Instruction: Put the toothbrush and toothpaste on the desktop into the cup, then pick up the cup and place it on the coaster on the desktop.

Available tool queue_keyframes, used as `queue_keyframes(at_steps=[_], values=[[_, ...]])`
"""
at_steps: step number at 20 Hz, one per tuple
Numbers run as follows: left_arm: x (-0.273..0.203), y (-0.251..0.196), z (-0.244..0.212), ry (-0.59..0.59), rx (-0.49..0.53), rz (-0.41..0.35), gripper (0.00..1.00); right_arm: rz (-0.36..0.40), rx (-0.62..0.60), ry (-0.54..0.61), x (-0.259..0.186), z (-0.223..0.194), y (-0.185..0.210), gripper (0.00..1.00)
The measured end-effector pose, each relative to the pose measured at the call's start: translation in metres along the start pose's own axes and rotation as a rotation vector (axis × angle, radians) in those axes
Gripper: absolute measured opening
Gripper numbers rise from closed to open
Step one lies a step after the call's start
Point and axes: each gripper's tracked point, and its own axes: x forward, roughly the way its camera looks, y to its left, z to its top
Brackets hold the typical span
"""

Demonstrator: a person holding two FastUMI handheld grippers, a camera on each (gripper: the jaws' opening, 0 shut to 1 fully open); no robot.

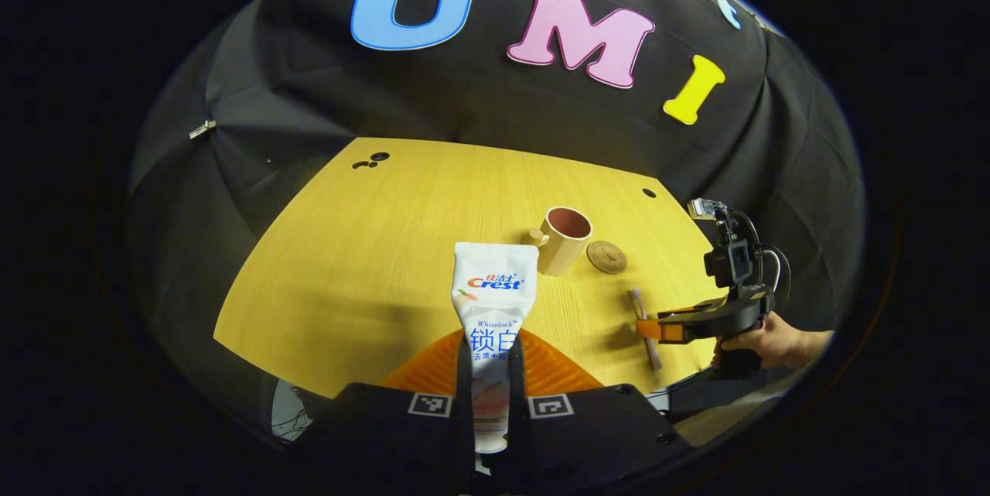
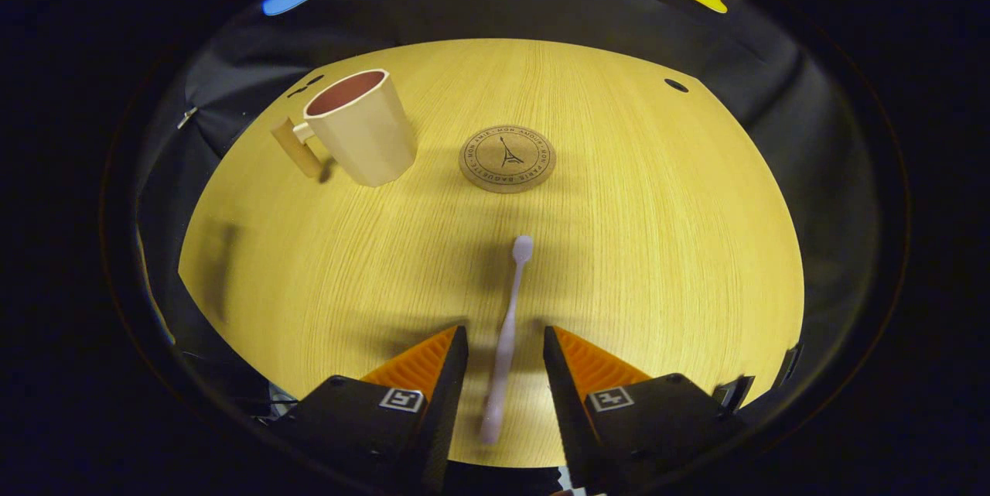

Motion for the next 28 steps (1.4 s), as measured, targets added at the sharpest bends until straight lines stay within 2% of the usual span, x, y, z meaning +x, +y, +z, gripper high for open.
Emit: queue_keyframes(at_steps=[1,2,3,4,5,6,7,9,11,15,16,17,21,24,28], values=[[-0.001,0.001,-0.002,0.000,-0.001,0.003,0.22,0.000,0.004,0.013,0.002,0.000,0.000,0.57],[-0.001,0.002,-0.002,0.001,-0.004,0.006,0.21,0.008,0.012,0.025,0.004,-0.002,0.002,0.44],[-0.002,0.002,-0.002,0.002,-0.008,0.008,0.21,0.010,0.019,0.039,0.008,-0.003,0.004,0.51],[-0.002,0.002,0.000,0.002,-0.012,0.010,0.22,0.012,0.024,0.058,0.009,-0.006,0.003,0.46],[-0.003,0.002,0.000,0.002,-0.015,0.011,0.21,0.009,0.032,0.051,0.004,-0.004,0.002,0.31],[-0.003,0.002,-0.001,0.000,-0.017,0.013,0.21,0.009,0.039,0.060,0.010,-0.004,0.002,0.36],[-0.003,0.002,0.000,-0.001,-0.018,0.013,0.21,-0.005,0.038,0.054,0.010,-0.003,-0.001,0.35],[-0.004,0.002,0.000,-0.001,-0.019,0.013,0.21,-0.012,0.067,0.055,0.011,-0.002,-0.003,0.18],[-0.003,0.002,0.000,-0.003,-0.022,0.010,0.21,-0.004,0.083,0.058,0.008,-0.003,-0.006,0.12],[-0.003,0.001,0.003,-0.021,-0.017,-0.005,0.21,0.017,0.061,0.027,0.009,-0.003,-0.008,0.08],[-0.003,0.000,0.005,-0.028,-0.016,-0.011,0.26,0.031,0.072,0.009,0.007,-0.003,-0.007,0.08],[-0.004,0.000,0.005,-0.035,-0.015,-0.019,0.21,0.051,0.091,-0.016,0.003,0.001,-0.006,0.09],[-0.008,-0.002,0.015,-0.076,-0.002,-0.063,0.21,0.113,0.120,-0.164,-0.024,0.023,-0.007,0.08],[0.001,-0.018,0.040,-0.114,0.014,-0.107,0.21,0.150,0.144,-0.256,-0.050,0.036,-0.008,0.08],[0.017,-0.045,0.078,-0.172,0.060,-0.167,0.21,0.185,0.194,-0.317,-0.080,0.039,-0.012,0.08]])
